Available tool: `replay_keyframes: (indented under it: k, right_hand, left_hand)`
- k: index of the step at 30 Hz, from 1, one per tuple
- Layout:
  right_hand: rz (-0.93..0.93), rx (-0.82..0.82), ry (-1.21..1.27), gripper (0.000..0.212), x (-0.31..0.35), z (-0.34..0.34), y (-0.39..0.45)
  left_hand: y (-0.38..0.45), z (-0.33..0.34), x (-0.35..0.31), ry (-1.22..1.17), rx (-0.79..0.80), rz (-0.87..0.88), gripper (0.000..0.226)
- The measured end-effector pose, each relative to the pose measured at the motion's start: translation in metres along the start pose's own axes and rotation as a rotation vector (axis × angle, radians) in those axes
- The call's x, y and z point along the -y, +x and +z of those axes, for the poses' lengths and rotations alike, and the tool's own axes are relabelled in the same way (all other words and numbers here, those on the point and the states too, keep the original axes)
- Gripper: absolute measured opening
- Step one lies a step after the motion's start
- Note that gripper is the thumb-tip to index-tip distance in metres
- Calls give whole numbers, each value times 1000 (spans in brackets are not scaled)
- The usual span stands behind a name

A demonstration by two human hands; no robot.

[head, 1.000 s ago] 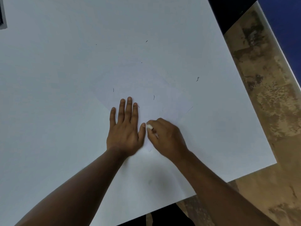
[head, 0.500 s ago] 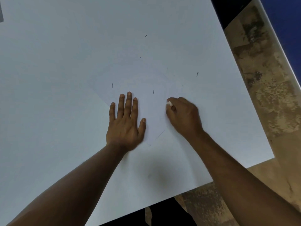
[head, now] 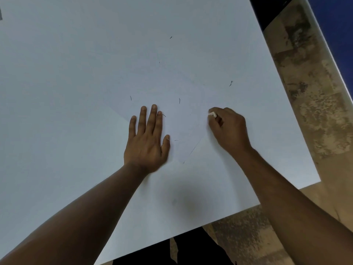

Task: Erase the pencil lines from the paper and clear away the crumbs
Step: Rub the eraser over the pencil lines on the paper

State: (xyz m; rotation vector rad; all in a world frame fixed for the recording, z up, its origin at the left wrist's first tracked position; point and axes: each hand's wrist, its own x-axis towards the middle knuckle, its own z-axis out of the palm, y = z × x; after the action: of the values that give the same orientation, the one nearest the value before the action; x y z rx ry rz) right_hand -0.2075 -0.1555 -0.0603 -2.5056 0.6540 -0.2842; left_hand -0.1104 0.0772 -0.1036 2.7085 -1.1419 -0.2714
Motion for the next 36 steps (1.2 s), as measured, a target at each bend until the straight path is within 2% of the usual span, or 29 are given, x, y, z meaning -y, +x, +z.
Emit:
replay_keyframes:
  k: [5,9,12,15,21,26,27,30,33,36]
  right_hand:
    - [-11,31,92,19,21,12,-29]
    - [59,-2,132,18,29,16,-37]
    - [142,-31,197,16,34,15,-41]
    - [158,-17,234,18,36,13,-44]
    - [-37,66,170,13,42,21,-56]
    - [-290,109,-30,9,44,26,-53]
    - [-303,111,-79,10,37,24,-44]
    - [-156,100,-223,20,11,8,-9]
    - [-85,-63,-169,26,-13,-2,6]
    - [-149,-71,-107,18,1,4,-7]
  left_hand:
    - [0,-1,0,9,5,3,72]
    - [0,-1,1,-3,-7,8,71]
    - [-5,-2,-5,-47,-17,-67,74]
    - [-21,-1,-19,-60,46,-113,85]
    - [-30,1,-32,-29,141,-162,102]
    - [-25,-6,-34,18,261,-173,106]
    - [-24,-7,-35,12,277,-177,107]
    - [-23,-11,-37,7,306,-186,107]
    - [-23,-12,-37,-3,312,-182,107]
    - [-24,-9,-36,-10,297,-175,107]
